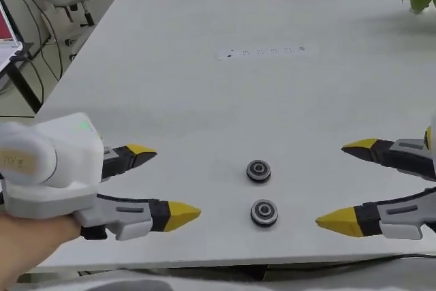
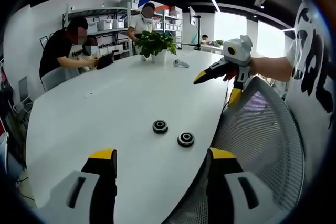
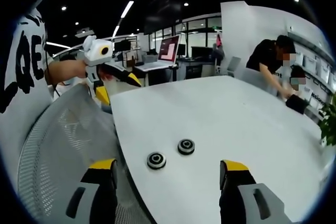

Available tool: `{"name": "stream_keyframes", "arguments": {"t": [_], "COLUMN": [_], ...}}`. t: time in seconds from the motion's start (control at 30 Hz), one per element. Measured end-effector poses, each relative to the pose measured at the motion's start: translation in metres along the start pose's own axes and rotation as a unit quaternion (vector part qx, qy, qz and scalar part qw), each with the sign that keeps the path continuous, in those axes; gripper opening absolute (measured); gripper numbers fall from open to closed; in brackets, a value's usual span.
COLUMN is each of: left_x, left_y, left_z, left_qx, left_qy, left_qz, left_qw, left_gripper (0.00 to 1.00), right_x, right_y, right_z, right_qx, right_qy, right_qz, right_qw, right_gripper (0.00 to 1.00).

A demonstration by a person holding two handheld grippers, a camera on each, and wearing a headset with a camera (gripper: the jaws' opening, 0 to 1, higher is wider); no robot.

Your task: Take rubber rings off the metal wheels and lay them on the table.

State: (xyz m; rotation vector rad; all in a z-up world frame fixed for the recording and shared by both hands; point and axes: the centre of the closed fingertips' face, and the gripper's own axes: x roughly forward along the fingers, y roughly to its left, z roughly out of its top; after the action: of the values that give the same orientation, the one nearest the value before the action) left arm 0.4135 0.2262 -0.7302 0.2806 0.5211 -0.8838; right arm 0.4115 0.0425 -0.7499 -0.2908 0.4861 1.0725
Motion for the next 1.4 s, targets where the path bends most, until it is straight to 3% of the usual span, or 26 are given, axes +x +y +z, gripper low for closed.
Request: {"name": "stream_keyframes", "arguments": {"t": [0.47,0.83,1.2,1.4], "left_x": [0.013,0.035,0.052,0.062], "left_y": [0.006,0.004,0.005,-0.001], "left_z": [-0.001,0.005,0.007,0.003], "left_qx": [0.018,0.02,0.029,0.039], "left_qy": [0.014,0.01,0.011,0.019], "left_qz": [-0.013,-0.043,-0.059,-0.079], "left_qw": [0.9997,0.9988,0.9978,0.9959], "left_gripper": [0.63,0.62,0.6,0.57], "right_x": [0.013,0.024,0.036,0.044], "right_y": [-0.011,-0.019,-0.018,-0.016], "right_z": [0.001,-0.008,-0.016,-0.023], "right_qx": [-0.008,-0.02,-0.034,-0.045], "right_qy": [0.007,0.025,0.038,0.053], "right_qz": [0.012,0.027,0.054,0.066], "right_qw": [0.9999,0.9991,0.9973,0.9954], "right_gripper": [0.75,0.73,0.68,0.65]}}
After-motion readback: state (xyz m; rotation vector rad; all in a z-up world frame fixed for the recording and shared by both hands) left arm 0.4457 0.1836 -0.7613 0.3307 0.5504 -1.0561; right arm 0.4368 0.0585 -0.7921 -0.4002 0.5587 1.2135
